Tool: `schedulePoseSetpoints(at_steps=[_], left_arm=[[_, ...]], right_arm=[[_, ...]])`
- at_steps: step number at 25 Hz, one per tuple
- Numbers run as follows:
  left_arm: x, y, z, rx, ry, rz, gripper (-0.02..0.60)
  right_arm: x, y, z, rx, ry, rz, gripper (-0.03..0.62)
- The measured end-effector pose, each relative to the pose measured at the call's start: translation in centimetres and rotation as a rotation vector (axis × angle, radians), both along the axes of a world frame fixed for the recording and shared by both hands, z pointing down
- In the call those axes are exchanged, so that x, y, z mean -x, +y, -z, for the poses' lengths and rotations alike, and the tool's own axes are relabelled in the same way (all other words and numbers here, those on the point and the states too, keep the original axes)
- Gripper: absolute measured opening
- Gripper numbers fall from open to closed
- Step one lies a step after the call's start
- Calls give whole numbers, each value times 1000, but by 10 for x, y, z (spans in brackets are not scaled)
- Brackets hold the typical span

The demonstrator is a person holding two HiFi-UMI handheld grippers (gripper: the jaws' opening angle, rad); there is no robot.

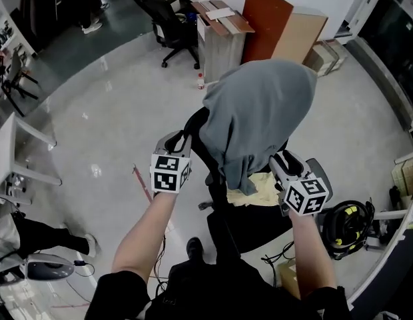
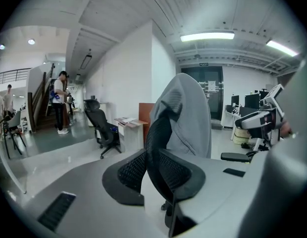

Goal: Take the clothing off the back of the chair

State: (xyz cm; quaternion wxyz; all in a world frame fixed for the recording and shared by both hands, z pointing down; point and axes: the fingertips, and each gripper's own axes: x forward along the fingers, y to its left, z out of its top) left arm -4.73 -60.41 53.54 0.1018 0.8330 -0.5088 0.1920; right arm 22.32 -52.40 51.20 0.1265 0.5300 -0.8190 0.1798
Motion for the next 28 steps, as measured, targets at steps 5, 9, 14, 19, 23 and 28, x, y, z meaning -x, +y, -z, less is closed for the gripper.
schedulePoseSetpoints(at_steps=[5, 9, 14, 19, 23, 28], left_arm=[[-31, -44, -1, -1, 15, -42, 105], [-56, -65, 0, 17, 27, -97, 149], [-84, -54, 4, 25, 63, -127, 164], [-97, -42, 3, 39, 66, -161, 164], [-99, -42, 6, 40, 66, -171, 164], [-107, -39, 8, 44, 67, -199, 164]], right_arm=[[-26, -39, -2, 4, 32, -39, 263], [-48, -67, -6, 11, 39, -86, 288], [-81, -109, -10, 14, 55, -157, 314], [-88, -148, -10, 9, 59, -177, 328], [-76, -170, -6, -8, 83, -166, 330], [-71, -181, 1, -56, 122, -176, 171]])
